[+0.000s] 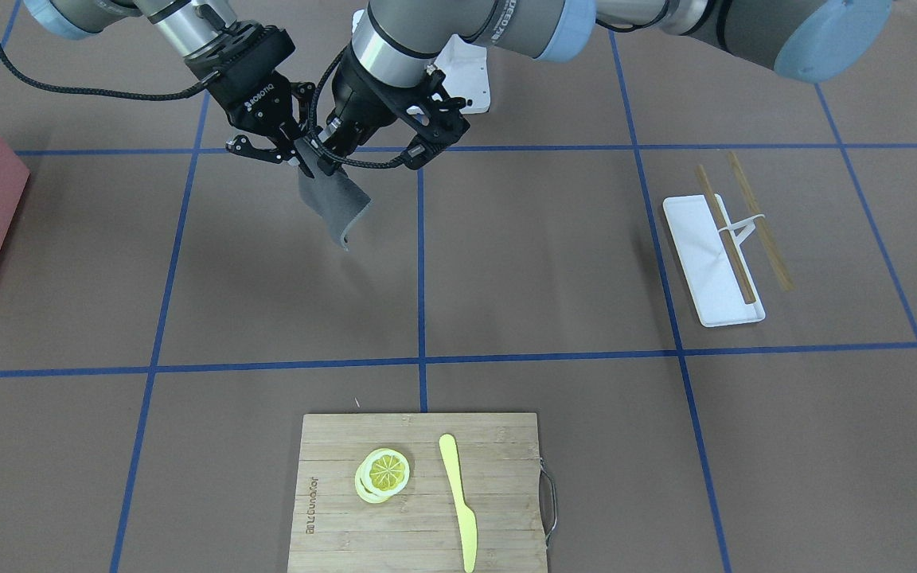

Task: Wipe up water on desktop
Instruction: 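Bring the right gripper to the cloth and grasp it below the left gripper, then release and withdraw the left gripper while the right carries the cloth toward the bin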

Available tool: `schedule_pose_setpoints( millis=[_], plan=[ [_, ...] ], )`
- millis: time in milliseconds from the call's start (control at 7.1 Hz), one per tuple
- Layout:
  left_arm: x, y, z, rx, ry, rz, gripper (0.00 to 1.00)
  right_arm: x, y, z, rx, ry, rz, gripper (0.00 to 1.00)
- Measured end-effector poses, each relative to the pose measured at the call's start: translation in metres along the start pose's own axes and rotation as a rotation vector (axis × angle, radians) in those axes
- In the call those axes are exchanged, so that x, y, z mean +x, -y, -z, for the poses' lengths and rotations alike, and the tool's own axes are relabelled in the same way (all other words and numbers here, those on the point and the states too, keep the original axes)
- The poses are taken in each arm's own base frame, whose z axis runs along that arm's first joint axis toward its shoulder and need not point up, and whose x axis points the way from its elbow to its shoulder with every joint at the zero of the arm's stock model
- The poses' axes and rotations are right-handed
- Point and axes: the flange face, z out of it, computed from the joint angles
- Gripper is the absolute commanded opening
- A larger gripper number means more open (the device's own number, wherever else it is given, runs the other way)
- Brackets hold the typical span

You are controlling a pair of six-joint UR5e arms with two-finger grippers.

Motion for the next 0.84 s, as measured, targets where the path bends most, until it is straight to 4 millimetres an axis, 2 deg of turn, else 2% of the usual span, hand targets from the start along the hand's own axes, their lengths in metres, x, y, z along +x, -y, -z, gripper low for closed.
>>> schedule_pose_setpoints(
  millis=[282,563,704,845],
  plan=[
    [0.001,0.003,0.000,0.021,-0.017,-0.002,0.98,0.001,-0.001,0.001,0.002,-0.001,-0.020,0.00],
    [0.001,0.015,-0.003,0.071,-0.034,0.007,0.98,0.005,-0.005,0.001,-0.005,-0.007,-0.028,0.00],
    [0.001,0.027,-0.002,0.093,-0.037,0.018,0.98,0.011,-0.010,0.003,-0.014,-0.019,-0.033,0.00],
    [0.005,0.048,0.008,0.123,-0.047,0.035,0.98,0.028,-0.016,0.009,-0.031,-0.040,-0.043,0.00]
  ],
)
